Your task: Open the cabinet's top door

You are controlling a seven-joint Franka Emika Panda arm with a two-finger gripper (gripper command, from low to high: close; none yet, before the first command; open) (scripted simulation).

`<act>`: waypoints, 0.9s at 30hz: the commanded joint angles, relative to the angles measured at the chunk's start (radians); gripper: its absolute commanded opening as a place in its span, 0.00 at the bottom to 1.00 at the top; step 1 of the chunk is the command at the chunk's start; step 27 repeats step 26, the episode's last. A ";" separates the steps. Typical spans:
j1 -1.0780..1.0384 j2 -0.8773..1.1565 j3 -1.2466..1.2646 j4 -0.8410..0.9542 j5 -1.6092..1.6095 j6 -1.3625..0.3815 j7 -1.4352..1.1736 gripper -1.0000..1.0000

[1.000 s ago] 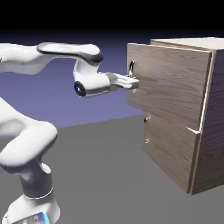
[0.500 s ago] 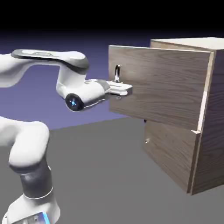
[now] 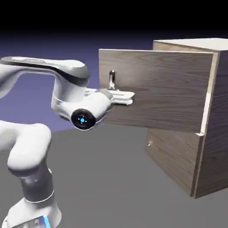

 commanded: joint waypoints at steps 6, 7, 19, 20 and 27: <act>-0.006 0.149 -0.217 0.107 -0.241 -0.212 -0.049 0.00; 0.001 0.181 -0.254 0.134 -0.279 -0.250 -0.060 0.00; 0.207 0.614 -0.637 0.543 -0.566 -0.708 -0.231 0.00; 0.227 0.650 -0.664 0.578 -0.577 -0.745 -0.248 0.00; 0.319 0.855 -0.797 0.757 -0.614 -0.944 -0.362 0.00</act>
